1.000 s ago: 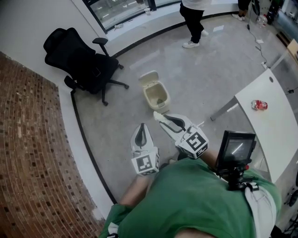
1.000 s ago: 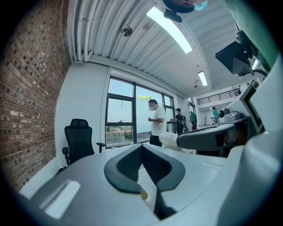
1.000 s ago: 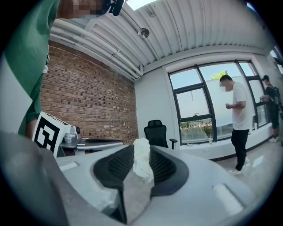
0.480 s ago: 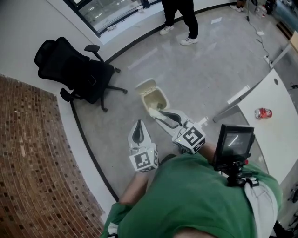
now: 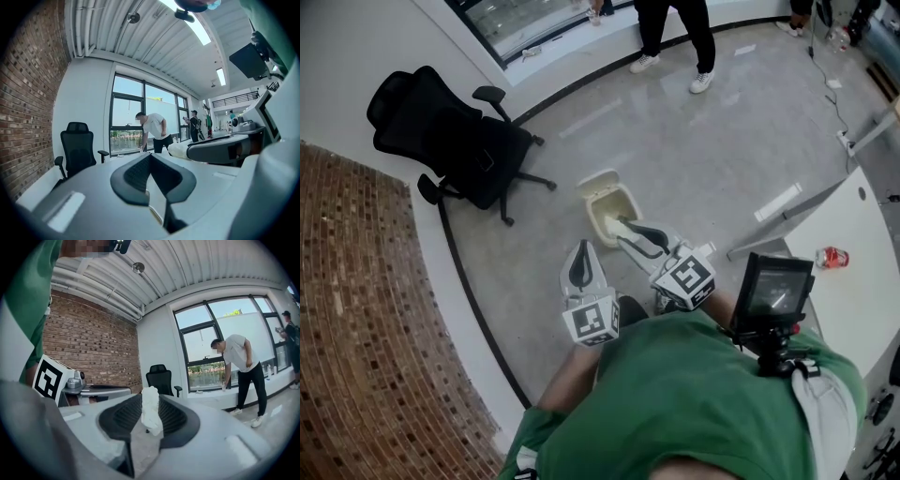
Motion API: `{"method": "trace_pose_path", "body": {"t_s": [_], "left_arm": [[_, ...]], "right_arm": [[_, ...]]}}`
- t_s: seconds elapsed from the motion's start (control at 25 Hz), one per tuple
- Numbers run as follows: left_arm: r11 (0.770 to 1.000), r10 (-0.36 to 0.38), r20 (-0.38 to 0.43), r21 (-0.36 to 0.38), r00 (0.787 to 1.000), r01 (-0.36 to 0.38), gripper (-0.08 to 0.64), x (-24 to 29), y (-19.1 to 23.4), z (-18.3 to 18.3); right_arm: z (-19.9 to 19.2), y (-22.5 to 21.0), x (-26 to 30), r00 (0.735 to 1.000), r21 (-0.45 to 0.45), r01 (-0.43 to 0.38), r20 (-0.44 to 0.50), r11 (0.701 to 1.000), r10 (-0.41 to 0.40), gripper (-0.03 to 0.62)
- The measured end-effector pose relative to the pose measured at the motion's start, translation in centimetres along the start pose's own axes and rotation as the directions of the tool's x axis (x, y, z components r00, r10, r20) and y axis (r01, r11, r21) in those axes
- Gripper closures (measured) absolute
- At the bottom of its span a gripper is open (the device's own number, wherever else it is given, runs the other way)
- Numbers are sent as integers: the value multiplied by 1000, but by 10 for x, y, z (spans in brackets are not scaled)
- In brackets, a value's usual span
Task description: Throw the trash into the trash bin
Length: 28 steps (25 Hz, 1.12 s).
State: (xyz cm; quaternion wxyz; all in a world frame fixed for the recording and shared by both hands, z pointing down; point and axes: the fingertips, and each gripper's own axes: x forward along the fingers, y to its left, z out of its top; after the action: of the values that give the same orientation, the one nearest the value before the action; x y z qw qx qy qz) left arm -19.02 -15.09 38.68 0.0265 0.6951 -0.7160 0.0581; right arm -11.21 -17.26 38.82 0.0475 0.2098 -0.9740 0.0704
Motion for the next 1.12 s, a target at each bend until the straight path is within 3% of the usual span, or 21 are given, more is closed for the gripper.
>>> {"method": "trace_pose_path", "body": {"t_s": [0.68,1.12], "left_arm": [[992,-119,-33,-56,992,117,554,66,97,-18],[986,-163,-127,-53,978,158,554,98,97,-59]], "right_arm": [[-1,-13,112,988,-3,132,-84,991,-132,479],[-42,-41,128,969,30,185,-172,982,-177,479]]}}
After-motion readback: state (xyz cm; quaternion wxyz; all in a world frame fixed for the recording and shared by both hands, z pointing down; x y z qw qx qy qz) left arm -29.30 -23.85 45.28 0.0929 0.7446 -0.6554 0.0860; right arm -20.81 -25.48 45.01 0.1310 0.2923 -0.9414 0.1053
